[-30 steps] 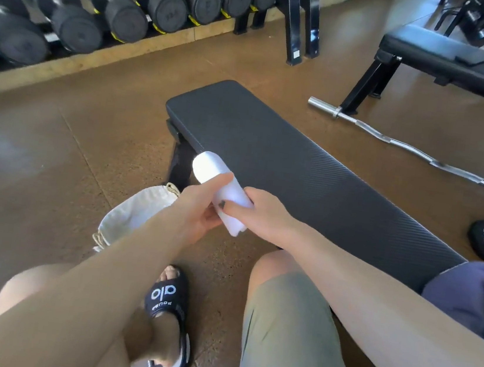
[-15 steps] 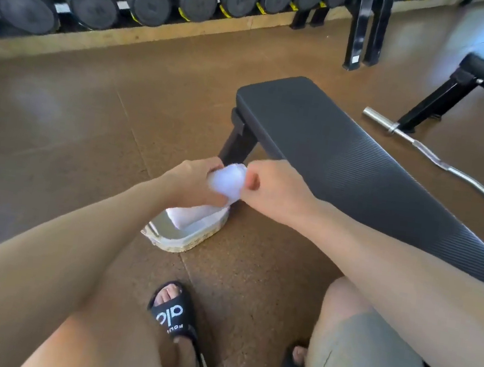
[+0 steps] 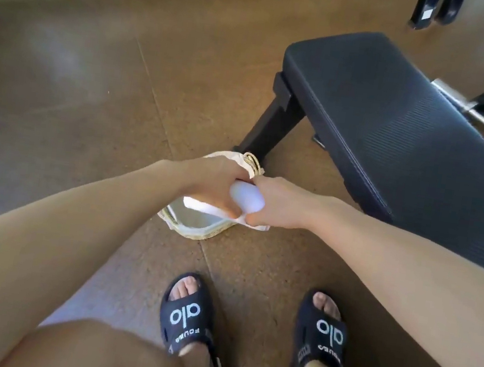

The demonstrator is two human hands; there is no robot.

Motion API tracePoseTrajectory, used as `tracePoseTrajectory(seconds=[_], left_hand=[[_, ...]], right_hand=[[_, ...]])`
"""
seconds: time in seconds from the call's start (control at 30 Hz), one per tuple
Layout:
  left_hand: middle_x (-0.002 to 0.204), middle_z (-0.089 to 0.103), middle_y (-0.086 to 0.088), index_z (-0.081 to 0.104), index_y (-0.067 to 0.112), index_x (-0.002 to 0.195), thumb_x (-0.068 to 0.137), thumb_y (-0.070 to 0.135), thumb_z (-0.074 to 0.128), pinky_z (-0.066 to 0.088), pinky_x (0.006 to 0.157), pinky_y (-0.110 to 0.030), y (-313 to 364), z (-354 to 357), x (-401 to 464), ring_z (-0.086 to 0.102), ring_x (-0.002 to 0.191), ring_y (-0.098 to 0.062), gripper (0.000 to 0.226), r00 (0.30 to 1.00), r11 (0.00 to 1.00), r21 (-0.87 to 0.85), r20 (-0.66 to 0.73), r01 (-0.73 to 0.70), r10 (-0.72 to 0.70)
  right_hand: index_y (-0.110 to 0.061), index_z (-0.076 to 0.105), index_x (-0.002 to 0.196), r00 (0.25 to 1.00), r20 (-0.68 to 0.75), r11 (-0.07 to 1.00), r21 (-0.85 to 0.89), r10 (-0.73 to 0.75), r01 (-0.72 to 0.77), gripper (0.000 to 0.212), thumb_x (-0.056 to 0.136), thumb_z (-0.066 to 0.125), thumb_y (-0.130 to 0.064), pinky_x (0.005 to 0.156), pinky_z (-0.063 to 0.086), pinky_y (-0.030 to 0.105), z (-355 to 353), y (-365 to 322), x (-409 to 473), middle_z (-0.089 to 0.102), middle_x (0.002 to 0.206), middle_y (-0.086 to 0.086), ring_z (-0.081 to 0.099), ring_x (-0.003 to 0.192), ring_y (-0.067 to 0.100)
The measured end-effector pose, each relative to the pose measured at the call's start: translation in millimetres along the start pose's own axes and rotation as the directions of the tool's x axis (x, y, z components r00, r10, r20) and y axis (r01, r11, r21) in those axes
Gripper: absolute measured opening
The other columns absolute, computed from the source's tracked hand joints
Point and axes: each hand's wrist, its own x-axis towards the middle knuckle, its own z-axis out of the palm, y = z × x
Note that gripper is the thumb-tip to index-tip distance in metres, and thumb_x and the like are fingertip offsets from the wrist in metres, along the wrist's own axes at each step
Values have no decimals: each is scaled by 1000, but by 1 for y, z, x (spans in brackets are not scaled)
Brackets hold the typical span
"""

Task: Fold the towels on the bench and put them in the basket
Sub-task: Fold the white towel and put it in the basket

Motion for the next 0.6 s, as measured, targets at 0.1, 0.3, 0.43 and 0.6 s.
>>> tracePoseTrajectory(seconds=[0.1,0.3,0.43,0.6], left_hand=[[112,61,15,49,38,131,65,57,81,47,79,-27,-30,4,23,59,108,-17,76,994,991,-78,2,112,-112],[145,41,-7,19,40,148,55,72,84,54,97,-49,-81,40,66,60,120,-29,118,831,233,-875,275,425,-483],[125,61,-18,49,22,136,74,54,82,62,80,-43,-88,65,109,73,97,-32,77,806,-104,-944,322,313,-497],[110,69,-10,59,17,118,67,42,81,58,87,-48,-105,88,170,71,85,-26,61,683,-87,-954,268,288,-679]], right_hand=[[-17,52,128,997,28,982,170,73,-77,49,89,66,-42,82,53,37,13,15,25,57,116,3,58,101,22],[-15,53,123,928,-85,806,527,363,-267,37,90,63,-29,64,47,28,44,37,76,58,111,1,59,94,18],[-9,51,130,917,-105,814,506,386,-285,49,90,61,-34,79,52,34,72,35,117,61,123,9,63,107,30],[-2,40,135,916,-219,926,255,335,-278,61,93,63,-40,83,45,34,94,38,165,60,128,14,58,118,32]])
